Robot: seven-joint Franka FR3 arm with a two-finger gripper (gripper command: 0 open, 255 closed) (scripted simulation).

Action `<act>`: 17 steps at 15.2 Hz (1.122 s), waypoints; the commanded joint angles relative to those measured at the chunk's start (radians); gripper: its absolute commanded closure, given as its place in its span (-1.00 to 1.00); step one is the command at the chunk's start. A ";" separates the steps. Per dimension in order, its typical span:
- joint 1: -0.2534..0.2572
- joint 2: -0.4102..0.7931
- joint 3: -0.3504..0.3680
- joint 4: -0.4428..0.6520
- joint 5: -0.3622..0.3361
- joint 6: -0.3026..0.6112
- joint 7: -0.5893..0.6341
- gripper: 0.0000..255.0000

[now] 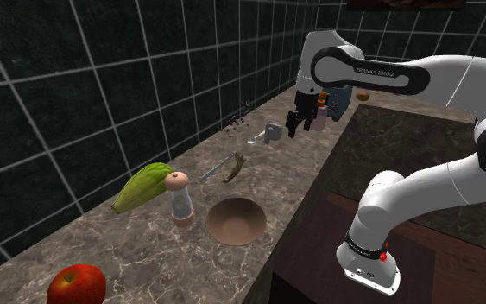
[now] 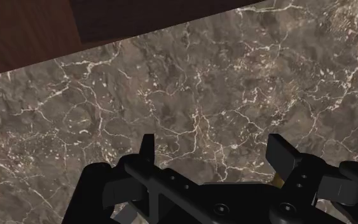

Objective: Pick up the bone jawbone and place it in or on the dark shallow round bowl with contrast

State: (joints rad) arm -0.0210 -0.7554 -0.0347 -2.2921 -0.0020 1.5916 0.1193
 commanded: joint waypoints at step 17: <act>-0.011 0.445 0.168 0.096 0.226 0.385 0.490 -1.00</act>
State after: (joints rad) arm -0.0311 -0.3493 0.1247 -2.2136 0.2139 1.9496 0.5782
